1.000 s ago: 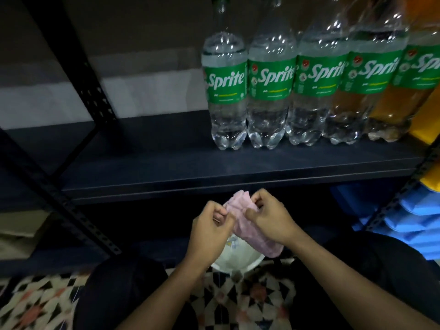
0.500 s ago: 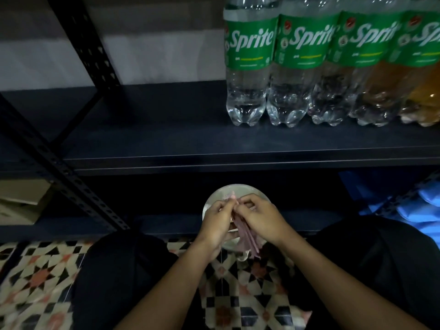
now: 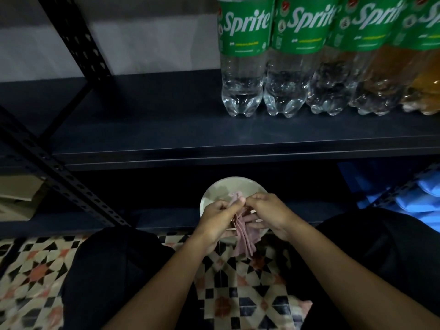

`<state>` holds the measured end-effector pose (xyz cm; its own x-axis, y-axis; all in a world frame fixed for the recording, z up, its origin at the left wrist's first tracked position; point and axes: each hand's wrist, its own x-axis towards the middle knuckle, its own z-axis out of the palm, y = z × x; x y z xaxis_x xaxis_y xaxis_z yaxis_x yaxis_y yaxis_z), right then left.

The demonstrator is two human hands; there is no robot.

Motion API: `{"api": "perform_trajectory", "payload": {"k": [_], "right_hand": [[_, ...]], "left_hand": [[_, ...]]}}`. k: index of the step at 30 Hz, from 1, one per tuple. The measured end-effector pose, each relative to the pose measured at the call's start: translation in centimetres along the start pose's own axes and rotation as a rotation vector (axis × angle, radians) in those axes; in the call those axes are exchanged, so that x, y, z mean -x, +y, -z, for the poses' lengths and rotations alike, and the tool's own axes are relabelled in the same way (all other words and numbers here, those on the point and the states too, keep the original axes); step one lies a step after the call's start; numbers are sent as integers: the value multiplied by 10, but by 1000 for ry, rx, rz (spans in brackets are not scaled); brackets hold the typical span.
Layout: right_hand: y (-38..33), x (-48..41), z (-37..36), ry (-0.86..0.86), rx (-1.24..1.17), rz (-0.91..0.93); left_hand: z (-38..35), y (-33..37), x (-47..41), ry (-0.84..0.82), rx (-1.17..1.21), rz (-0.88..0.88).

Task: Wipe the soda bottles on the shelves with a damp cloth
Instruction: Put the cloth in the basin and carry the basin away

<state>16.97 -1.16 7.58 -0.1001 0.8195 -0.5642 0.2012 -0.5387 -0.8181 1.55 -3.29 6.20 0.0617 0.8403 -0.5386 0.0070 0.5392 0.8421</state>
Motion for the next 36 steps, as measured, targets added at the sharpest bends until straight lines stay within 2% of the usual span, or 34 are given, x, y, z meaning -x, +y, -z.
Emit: {"api": "perform_trajectory", "payload": {"k": [4,9,11,14,17,21,24,26,28,31,36], "right_hand": [[-4,-2,5,71,-19,-11],[-18,-12,32,398,468,223],[-20,-15,43,393,523,242],[-18,-17,56,276,559,200],[-15,-23,61,188,588,165],[-17,-54,63,164,576,136],[-13,-89,67,230,524,98],[-2,-101,73,293,415,35],[19,-108,75,314,384,-63],[60,-116,71,322,473,-170],[87,-117,57,297,334,-247]], "left_hand": [[2,0,-11,46,-41,-14],[26,15,-21,342,-495,-280],[37,18,-26,360,-573,-306],[52,21,-37,244,-648,-207],[63,21,-46,156,-639,-121],[66,24,-70,176,-598,-108],[68,21,-97,346,-288,-77],[73,12,-105,497,-271,-69],[74,-6,-107,558,-311,15],[72,-36,-113,507,-284,152],[64,-68,-114,402,-312,211]]}}
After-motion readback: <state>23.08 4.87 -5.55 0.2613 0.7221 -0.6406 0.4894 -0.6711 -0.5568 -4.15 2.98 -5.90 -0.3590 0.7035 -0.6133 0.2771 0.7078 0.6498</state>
